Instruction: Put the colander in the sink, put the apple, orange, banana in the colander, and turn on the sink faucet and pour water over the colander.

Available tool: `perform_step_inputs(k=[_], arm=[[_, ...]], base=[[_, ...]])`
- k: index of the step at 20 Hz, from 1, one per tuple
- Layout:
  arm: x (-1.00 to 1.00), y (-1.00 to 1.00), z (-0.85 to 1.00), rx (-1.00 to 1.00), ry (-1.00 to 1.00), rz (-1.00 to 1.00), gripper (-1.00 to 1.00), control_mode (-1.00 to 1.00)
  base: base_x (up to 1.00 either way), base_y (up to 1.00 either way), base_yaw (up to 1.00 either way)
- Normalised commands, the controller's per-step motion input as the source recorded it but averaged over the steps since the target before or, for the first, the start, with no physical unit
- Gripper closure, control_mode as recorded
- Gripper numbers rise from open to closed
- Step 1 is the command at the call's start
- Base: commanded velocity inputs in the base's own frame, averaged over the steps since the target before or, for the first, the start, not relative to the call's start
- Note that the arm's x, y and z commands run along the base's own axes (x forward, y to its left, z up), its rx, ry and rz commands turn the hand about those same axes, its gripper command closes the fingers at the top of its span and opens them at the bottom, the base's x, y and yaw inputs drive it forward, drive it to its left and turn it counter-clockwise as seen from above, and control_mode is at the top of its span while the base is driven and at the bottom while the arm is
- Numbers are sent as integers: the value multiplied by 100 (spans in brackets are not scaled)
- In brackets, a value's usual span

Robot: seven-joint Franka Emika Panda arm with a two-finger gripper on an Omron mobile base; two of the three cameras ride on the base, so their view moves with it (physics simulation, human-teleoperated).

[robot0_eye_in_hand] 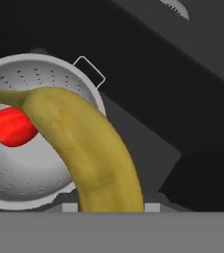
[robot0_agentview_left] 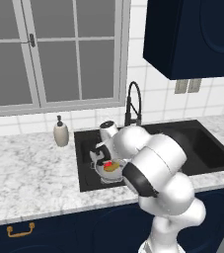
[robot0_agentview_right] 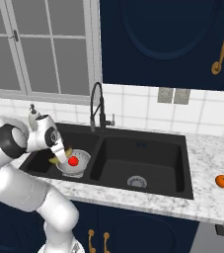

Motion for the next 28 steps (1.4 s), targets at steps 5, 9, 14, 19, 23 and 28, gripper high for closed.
perform_step_inputs(k=[5,9,14,19,23,28], arm=[[58,0,-39,0,0,-1,100,-100],[72,0,-29,0,0,-2,100,-100],[58,0,-30,0,0,-1,100,-100],[33,0,-26,0,0,-3,100,-100],[21,-17,-21,0,3,-6,100,-100],[30,-22,-22,0,5,-6,100,-100]], base=[[0,0,0],[0,0,0],[0,0,0],[0,0,0],[0,0,0],[0,0,0]])
